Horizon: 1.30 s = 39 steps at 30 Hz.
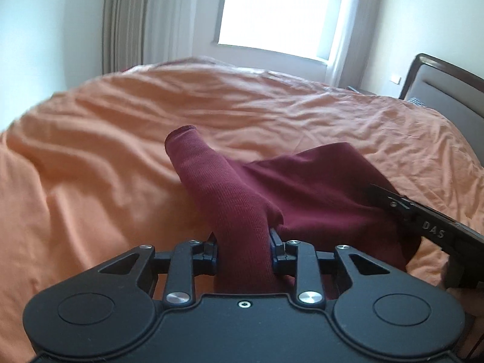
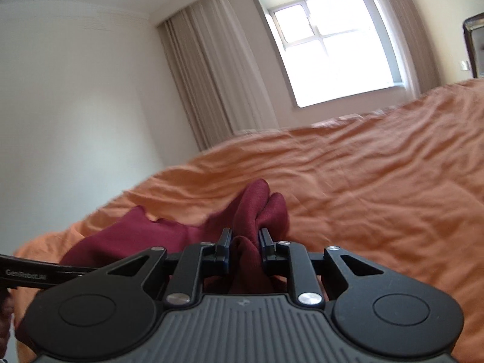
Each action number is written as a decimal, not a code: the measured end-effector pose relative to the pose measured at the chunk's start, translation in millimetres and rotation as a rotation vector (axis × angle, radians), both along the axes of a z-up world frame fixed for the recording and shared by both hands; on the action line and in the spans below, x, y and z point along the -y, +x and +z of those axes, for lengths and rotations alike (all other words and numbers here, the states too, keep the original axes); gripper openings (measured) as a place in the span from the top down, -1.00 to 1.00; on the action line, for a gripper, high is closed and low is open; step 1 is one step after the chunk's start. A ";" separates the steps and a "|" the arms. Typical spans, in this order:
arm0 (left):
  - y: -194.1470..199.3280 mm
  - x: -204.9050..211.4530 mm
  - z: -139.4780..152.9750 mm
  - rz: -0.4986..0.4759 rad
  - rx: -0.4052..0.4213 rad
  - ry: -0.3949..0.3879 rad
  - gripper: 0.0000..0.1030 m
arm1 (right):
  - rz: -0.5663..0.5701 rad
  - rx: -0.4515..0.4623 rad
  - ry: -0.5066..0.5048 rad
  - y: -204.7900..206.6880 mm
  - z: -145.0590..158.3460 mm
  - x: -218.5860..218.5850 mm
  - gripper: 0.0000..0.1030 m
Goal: Fold small clothes
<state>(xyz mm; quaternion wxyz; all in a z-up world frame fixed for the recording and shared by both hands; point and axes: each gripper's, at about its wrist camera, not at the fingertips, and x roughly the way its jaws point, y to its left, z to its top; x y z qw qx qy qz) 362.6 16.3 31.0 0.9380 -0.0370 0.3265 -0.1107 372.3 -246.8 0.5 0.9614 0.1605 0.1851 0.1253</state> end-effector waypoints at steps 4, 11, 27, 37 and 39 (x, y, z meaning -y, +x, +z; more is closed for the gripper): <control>-2.8 -1.4 -13.1 0.010 -0.003 -0.021 0.30 | -0.004 -0.060 -0.008 -2.0 -15.1 6.3 0.56; -9.4 8.8 -8.7 0.040 -0.006 0.031 -0.18 | -0.032 -0.071 -0.039 -9.5 -9.8 4.3 0.13; -110.9 2.8 43.1 0.136 0.148 0.025 -0.99 | -0.040 0.161 -0.073 -119.5 64.8 14.0 -1.00; -205.6 -7.6 59.6 0.171 0.263 0.066 -0.99 | 0.018 0.201 -0.119 -201.2 77.1 -8.0 -1.00; -223.7 -8.8 54.0 0.173 0.268 0.064 -0.99 | 0.021 0.204 -0.131 -218.5 74.5 -13.0 -1.00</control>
